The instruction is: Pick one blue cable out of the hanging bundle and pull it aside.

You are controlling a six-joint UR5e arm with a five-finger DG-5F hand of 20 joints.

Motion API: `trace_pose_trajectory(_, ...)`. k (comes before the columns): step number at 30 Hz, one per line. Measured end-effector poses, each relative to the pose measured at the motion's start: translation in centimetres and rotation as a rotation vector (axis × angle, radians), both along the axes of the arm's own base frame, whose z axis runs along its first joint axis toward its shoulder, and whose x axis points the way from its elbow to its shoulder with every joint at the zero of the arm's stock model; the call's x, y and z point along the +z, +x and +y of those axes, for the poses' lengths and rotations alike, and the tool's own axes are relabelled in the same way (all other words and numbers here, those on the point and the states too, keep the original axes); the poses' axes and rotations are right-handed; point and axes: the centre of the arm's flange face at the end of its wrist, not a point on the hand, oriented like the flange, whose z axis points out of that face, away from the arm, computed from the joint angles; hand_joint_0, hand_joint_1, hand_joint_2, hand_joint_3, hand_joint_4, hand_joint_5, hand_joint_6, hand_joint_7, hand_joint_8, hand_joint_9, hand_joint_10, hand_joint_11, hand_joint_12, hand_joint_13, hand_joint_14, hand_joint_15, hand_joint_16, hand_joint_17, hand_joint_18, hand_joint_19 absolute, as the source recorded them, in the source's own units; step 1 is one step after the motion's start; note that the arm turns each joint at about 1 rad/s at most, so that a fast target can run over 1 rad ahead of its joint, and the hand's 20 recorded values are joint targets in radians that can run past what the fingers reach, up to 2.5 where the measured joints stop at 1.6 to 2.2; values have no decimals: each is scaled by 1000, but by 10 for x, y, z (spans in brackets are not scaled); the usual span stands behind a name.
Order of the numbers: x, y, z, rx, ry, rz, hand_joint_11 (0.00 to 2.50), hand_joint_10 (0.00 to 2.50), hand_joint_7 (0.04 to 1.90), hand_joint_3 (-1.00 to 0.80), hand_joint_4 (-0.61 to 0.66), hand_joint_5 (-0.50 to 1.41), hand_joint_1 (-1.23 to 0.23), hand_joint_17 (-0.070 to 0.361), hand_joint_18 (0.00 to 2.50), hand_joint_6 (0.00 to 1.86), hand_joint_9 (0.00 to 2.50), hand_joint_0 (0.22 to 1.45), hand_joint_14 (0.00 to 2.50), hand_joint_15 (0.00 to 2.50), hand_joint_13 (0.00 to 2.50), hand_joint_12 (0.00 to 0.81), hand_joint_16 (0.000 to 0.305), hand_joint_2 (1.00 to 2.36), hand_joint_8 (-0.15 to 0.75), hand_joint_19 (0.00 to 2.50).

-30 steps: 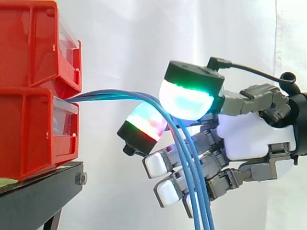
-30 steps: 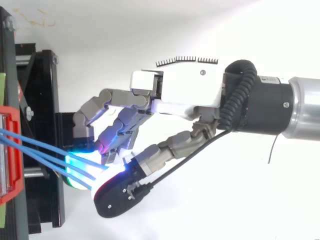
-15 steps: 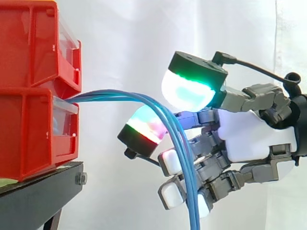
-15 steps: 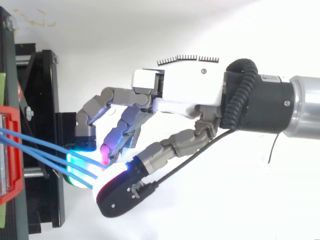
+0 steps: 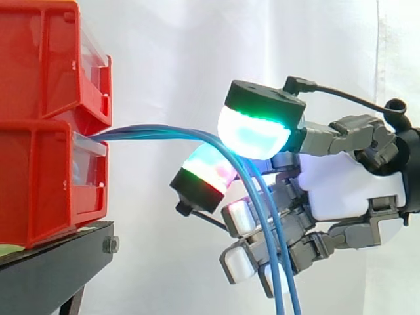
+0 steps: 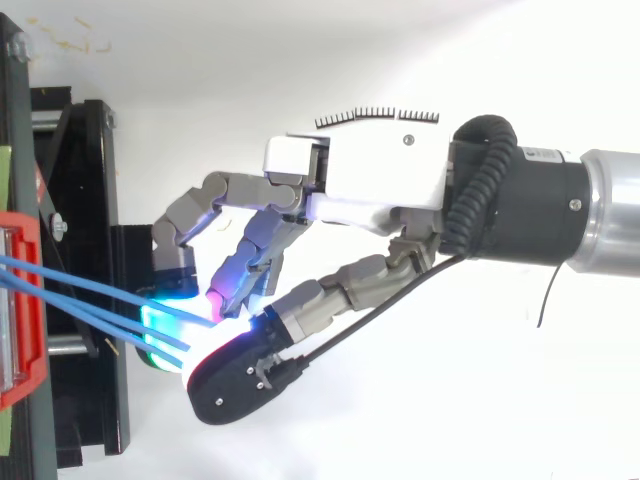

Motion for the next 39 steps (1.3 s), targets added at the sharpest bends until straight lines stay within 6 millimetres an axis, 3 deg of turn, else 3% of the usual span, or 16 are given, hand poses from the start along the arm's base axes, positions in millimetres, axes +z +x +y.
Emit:
trace_pose_trajectory(1, 1, 0, 0, -1, 0, -1, 661, 21, 1365, -443, -337, -189, -839, 83, 876, 956, 1205, 885, 21, 587, 995, 318, 37, 1005, 222, 725)
trace_pose_trajectory(4, 4, 0, -1, -1, 0, -5, 691, 18, 1302, -453, -372, -189, -830, 81, 880, 969, 1232, 888, 22, 597, 1002, 315, 36, 1005, 226, 729)
trace_pose_trajectory(7, 7, -1, -1, 0, 1, -9, 704, 21, 1050, -500, -382, -192, -848, 82, 940, 988, 1213, 854, 21, 584, 1012, 316, 37, 1000, 225, 656)
trace_pose_trajectory(10, 7, -1, -1, 0, 2, -10, 701, 17, 942, -500, -339, -164, -896, 82, 990, 994, 1182, 807, 22, 613, 1038, 315, 36, 1000, 227, 625)
trace_pose_trajectory(14, 7, -1, -3, -2, 3, -10, 736, 22, 1046, -500, -304, -94, -945, 80, 1053, 964, 1311, 747, 25, 739, 1143, 317, 35, 1000, 247, 688)
trace_pose_trajectory(18, 8, -1, -4, -3, 3, -10, 723, 20, 1014, -500, -261, -70, -942, 81, 1063, 945, 1334, 649, 26, 779, 1168, 321, 36, 1000, 244, 739)
trace_pose_trajectory(22, 8, -1, -6, -2, 4, -10, 686, 21, 1002, -500, -268, -46, -815, 91, 1079, 908, 1398, 537, 25, 794, 1189, 333, 40, 1000, 242, 763)
trace_pose_trajectory(26, 8, -2, -7, 2, 5, -10, 695, 23, 1060, -500, -279, -38, -731, 91, 1059, 890, 1460, 551, 26, 811, 1204, 334, 40, 1000, 238, 795)
trace_pose_trajectory(32, 7, -2, -10, 5, 5, -9, 716, 23, 1115, -398, -239, -61, -810, 91, 1048, 890, 1450, 588, 26, 811, 1194, 331, 40, 1010, 253, 794)
trace_pose_trajectory(39, 8, -2, -12, 6, 6, -9, 748, 21, 876, -400, -134, -146, -850, 93, 997, 921, 1232, 650, 26, 784, 1109, 336, 41, 1008, 240, 753)
